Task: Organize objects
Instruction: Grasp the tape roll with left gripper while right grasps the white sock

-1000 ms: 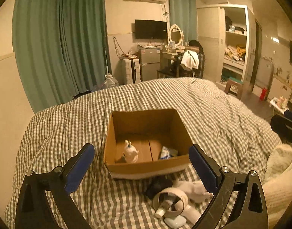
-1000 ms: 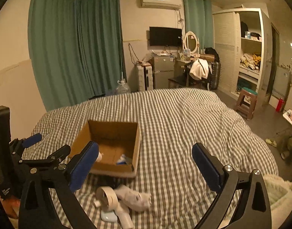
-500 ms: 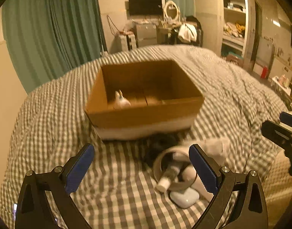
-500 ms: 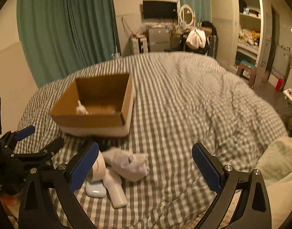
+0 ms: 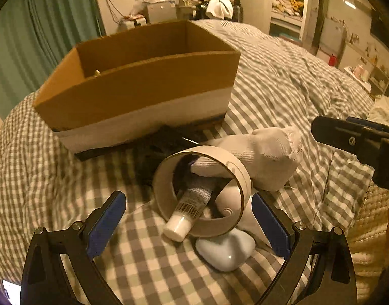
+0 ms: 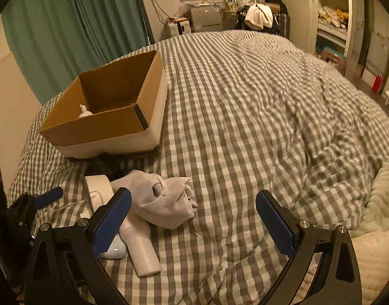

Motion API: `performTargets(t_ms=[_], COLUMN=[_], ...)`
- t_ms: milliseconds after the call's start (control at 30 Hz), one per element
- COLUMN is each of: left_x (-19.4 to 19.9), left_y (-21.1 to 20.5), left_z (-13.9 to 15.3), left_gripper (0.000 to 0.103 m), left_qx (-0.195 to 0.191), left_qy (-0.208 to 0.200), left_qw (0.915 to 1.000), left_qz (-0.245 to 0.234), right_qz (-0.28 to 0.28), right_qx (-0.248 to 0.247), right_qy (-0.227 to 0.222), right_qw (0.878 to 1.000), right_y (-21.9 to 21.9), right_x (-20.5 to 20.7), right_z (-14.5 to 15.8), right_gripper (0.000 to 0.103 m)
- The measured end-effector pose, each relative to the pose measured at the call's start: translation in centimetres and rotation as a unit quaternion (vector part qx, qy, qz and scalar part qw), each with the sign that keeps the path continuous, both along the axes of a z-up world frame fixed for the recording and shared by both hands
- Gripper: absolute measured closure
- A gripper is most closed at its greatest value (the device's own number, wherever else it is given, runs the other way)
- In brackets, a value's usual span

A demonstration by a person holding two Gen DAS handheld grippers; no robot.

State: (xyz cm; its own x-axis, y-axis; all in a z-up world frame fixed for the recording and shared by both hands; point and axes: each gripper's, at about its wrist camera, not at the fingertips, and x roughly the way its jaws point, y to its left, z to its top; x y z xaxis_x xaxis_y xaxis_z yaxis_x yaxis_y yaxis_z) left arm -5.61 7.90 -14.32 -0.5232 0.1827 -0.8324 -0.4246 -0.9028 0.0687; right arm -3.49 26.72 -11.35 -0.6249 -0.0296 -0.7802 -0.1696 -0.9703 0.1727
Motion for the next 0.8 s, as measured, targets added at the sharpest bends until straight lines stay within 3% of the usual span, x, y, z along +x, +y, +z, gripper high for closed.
performTargets(t_ms=[167,267,367,500,600,767,800], left_x=[-1.5,-2.1,-2.5,-2.6,-2.5,-2.0,-1.9], left_y=[0.6,0.5,0.3,0.1,-0.1,-0.9,-1.2], left_z=[-1.8,-2.3,-2.8,-2.7,-2.5,-1.7,-1.5], left_gripper=[0.001,0.002,0.012,0.014,0.014,0.014,0.014], left_qx=[-0.011,0.006,0.020,0.033,0.039,0.045,0.045], left_qy=[-0.028,-0.042,-0.056,-0.062,-0.066,-0.066,-0.065], left_qw=[0.9996,0.9991,0.9982,0.9974,0.9969,0.9968,0.9968], left_qz=[-0.001,0.000,-0.005,-0.012,-0.015,-0.011,-0.010], right_qz=[0.010,0.027,0.041,0.045,0.049,0.067,0.064], right_qx=[-0.021,-0.032,-0.046,-0.101,-0.126,-0.098,-0.094], right_qy=[-0.018,-0.031,-0.041,-0.040,-0.031,-0.042,-0.041], right_qw=[1.000,0.999,0.997,0.993,0.990,0.992,0.993], right_y=[0.0,-0.4,-0.6,0.2,0.4,-1.4,-1.5], right_x=[-1.7,-2.7,-3.4,-3.8,-3.6,-3.6,-3.5], right_z=[-1.9,-3.2,-4.6,-5.5,-5.3,-5.0,-5.0], right_gripper=[0.004,0.004,0.007,0.026,0.048,0.049,0.044])
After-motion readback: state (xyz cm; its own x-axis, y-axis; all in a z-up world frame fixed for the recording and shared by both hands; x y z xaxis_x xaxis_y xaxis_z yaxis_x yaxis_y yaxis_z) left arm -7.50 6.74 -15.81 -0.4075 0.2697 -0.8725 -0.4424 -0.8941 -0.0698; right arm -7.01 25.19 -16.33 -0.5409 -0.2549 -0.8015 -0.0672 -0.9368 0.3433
